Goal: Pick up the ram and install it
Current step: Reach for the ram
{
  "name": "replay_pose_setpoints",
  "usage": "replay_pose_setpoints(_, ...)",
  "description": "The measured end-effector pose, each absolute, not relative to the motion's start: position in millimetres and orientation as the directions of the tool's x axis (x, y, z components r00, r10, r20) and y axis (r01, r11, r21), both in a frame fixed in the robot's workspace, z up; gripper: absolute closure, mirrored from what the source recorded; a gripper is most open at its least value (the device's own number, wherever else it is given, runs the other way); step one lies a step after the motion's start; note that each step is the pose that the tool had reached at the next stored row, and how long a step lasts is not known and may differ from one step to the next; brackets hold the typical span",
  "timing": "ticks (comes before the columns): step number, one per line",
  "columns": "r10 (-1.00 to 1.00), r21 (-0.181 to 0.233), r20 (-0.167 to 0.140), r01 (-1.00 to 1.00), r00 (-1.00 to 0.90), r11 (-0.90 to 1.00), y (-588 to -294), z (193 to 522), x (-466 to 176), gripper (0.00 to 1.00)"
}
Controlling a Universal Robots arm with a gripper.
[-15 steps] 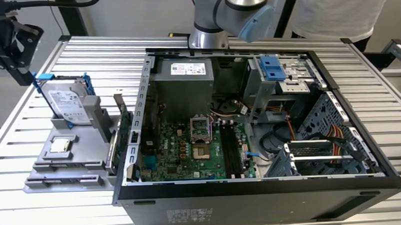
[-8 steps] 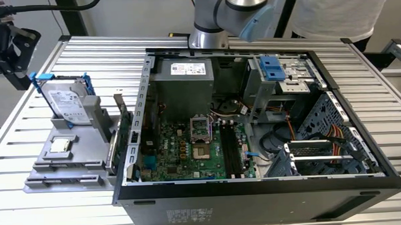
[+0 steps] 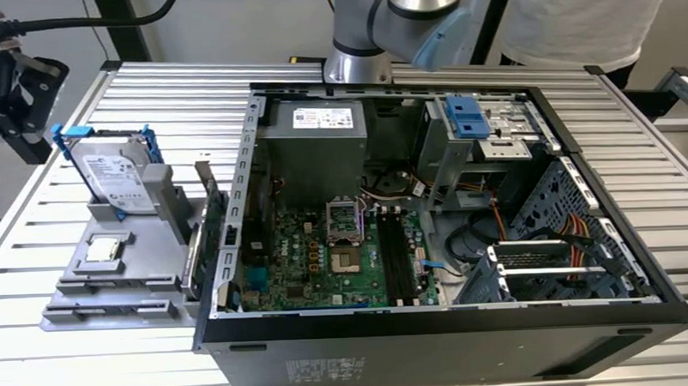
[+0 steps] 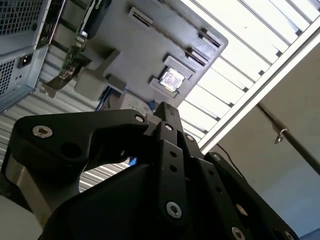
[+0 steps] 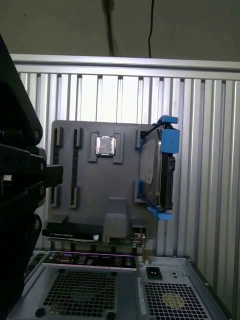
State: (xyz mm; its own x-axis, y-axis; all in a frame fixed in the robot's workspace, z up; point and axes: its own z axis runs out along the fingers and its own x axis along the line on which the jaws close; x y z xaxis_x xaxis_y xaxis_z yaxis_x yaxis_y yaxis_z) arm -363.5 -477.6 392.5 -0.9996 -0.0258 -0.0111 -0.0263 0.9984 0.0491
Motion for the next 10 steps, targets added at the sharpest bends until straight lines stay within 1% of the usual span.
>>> replay_pose_setpoints(10, -0.026, 0.049, -0.010, -0.026, -1.000, 0.998, -499.3, 392.5, -361.5, 1.00)
